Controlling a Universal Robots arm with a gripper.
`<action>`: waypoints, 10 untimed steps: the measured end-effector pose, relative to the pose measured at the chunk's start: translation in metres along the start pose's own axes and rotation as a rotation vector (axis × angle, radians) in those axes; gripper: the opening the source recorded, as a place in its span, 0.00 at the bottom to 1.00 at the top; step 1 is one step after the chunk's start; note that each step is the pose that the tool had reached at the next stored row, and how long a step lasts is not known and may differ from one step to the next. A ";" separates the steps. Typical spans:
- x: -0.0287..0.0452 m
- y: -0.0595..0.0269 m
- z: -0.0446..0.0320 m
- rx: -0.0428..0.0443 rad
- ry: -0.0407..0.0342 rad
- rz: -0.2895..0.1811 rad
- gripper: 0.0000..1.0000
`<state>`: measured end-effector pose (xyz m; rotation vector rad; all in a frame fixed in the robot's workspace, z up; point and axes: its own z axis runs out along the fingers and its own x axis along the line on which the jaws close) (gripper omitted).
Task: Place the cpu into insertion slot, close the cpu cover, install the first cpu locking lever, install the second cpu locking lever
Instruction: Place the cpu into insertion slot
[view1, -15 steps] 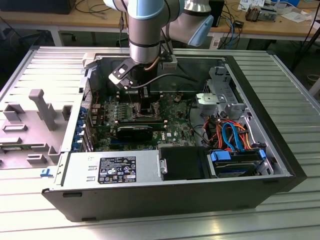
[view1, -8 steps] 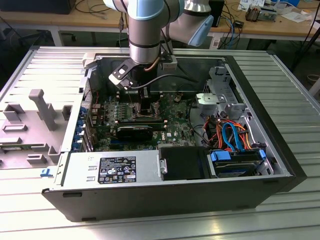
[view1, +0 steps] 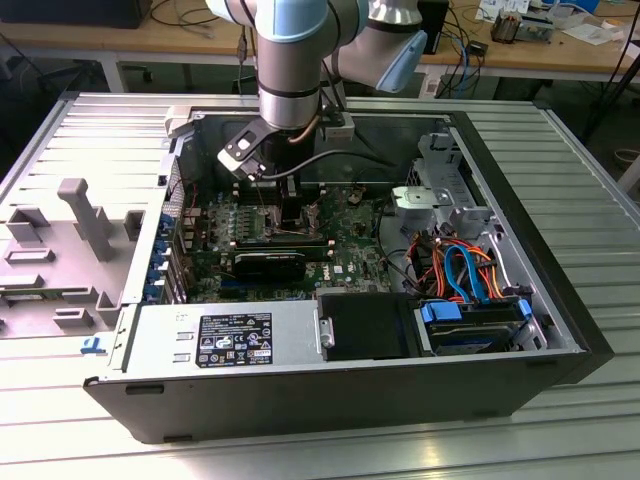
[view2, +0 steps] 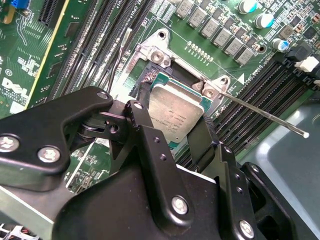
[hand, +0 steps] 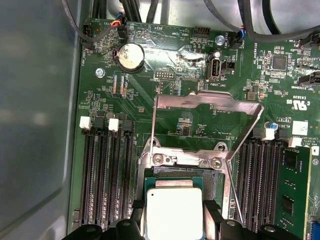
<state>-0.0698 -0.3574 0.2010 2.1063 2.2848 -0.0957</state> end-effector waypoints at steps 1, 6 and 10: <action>0.0000 0.0000 0.0002 0.0000 0.0001 0.000 0.54; 0.0001 0.0000 0.0024 0.0003 -0.0004 0.000 0.54; 0.0003 0.0002 0.0052 0.0002 -0.0003 0.000 0.54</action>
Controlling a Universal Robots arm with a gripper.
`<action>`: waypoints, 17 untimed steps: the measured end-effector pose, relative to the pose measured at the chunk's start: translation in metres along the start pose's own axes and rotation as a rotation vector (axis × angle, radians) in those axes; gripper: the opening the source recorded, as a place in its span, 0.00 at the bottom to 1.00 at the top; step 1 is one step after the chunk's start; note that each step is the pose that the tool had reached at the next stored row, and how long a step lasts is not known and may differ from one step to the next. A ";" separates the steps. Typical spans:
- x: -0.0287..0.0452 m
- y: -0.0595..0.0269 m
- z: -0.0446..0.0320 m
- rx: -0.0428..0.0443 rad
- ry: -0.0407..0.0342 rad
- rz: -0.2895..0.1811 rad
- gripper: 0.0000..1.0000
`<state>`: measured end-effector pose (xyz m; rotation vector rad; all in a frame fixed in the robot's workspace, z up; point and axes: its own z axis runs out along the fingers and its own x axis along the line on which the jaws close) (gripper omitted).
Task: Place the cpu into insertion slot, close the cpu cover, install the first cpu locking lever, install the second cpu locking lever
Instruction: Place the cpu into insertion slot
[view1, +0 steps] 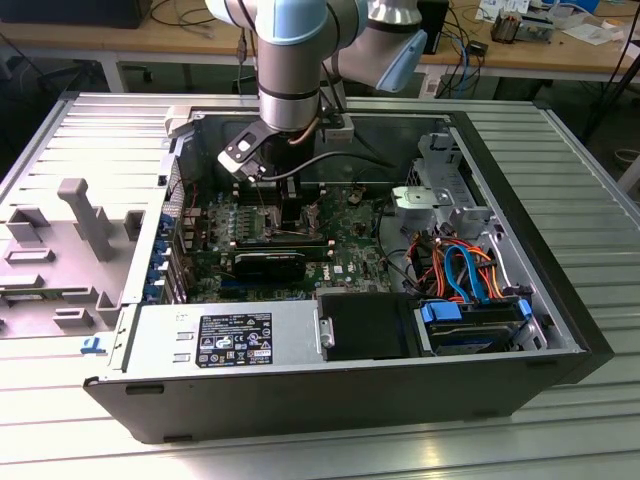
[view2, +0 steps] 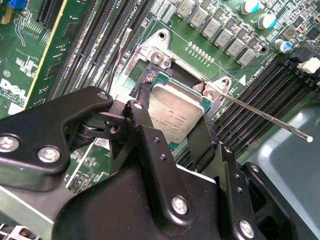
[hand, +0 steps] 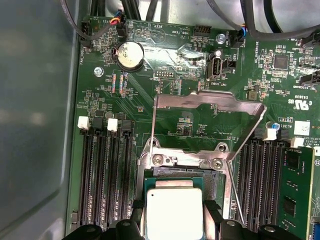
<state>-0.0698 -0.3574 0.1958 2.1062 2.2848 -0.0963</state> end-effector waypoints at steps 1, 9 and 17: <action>0.0000 0.0000 0.0003 -0.0001 0.0000 0.000 0.54; 0.0000 0.0001 -0.0039 -0.0011 0.0012 0.000 0.54; -0.0005 -0.0002 -0.0081 -0.0005 0.0004 0.000 0.54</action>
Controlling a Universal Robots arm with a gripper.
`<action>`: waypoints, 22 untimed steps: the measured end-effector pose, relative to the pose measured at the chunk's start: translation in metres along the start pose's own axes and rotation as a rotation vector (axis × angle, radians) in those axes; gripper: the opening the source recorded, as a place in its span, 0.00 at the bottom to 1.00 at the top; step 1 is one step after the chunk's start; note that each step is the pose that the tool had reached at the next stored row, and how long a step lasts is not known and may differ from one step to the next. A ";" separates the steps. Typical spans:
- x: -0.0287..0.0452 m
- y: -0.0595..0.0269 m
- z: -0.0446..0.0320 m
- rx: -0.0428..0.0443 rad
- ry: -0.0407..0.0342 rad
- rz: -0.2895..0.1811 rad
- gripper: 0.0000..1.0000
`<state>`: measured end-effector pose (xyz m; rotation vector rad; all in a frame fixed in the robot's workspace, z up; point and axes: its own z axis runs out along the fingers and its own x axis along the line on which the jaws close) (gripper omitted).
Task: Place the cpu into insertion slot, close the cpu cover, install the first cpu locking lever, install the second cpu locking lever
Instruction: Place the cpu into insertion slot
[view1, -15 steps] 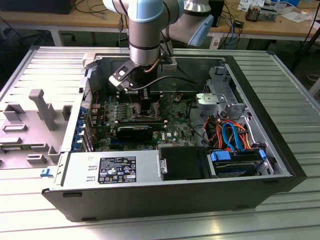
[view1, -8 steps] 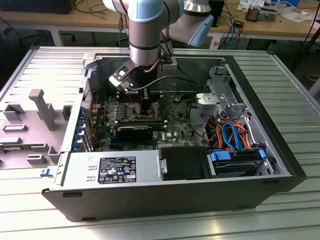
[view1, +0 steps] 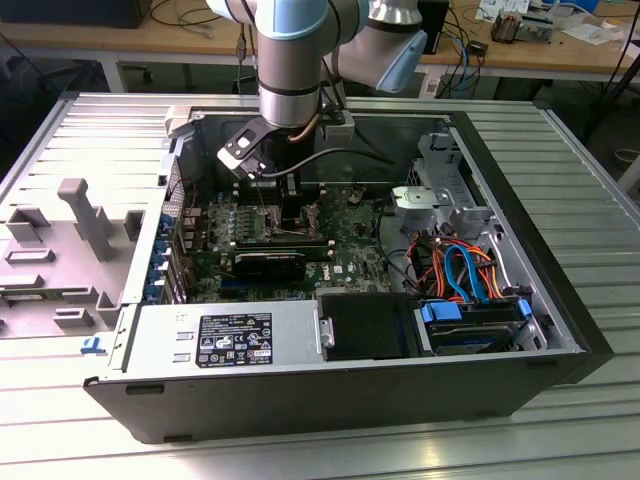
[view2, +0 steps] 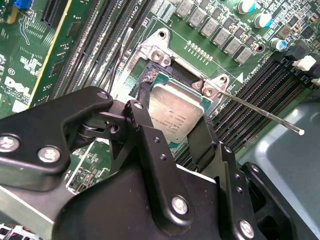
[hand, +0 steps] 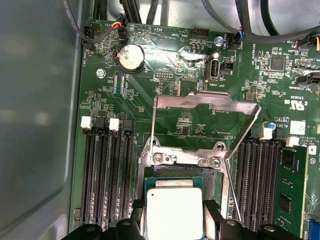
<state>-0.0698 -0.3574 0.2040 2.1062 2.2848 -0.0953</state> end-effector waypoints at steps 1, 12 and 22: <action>0.0000 0.0000 0.0000 0.0000 0.0001 0.000 0.54; -0.0008 -0.0001 0.0010 0.0036 -0.0354 0.007 0.54; -0.0028 0.0039 0.0034 0.0065 -0.0340 0.043 0.54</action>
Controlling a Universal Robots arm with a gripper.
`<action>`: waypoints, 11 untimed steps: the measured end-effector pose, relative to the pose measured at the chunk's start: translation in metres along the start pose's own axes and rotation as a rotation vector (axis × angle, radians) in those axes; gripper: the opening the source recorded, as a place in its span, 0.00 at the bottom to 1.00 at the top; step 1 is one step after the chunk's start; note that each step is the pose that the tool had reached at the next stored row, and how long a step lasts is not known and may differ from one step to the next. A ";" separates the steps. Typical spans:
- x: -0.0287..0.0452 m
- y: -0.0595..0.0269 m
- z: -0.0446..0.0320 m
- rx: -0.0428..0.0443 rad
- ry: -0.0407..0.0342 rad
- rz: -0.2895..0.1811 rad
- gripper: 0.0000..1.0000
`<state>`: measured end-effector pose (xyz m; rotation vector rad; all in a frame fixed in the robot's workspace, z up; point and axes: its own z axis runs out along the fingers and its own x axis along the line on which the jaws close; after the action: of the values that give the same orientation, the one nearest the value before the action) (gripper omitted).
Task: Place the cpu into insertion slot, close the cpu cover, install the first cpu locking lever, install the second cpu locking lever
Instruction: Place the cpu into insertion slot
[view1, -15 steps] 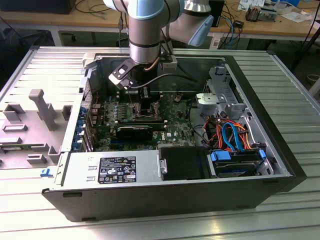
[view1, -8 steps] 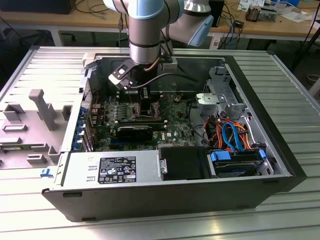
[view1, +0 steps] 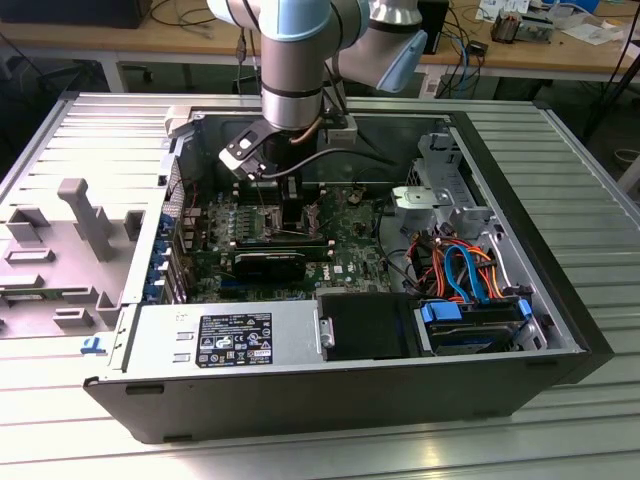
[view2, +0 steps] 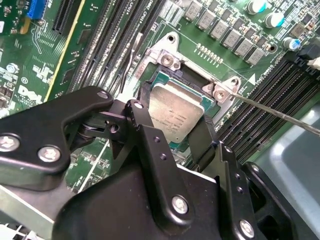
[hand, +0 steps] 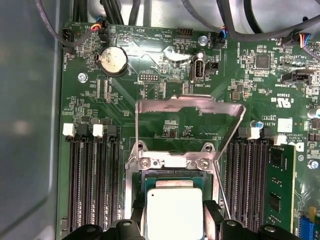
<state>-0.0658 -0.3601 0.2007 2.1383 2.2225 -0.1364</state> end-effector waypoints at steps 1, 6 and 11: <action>-0.0005 0.0001 0.0001 0.0001 -0.0001 0.002 0.54; -0.0014 0.0016 0.0006 0.0010 -0.0002 0.009 0.54; -0.0012 0.0028 0.0023 0.0008 0.0000 0.009 0.54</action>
<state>-0.0630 -0.3614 0.1985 2.1481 2.2131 -0.1370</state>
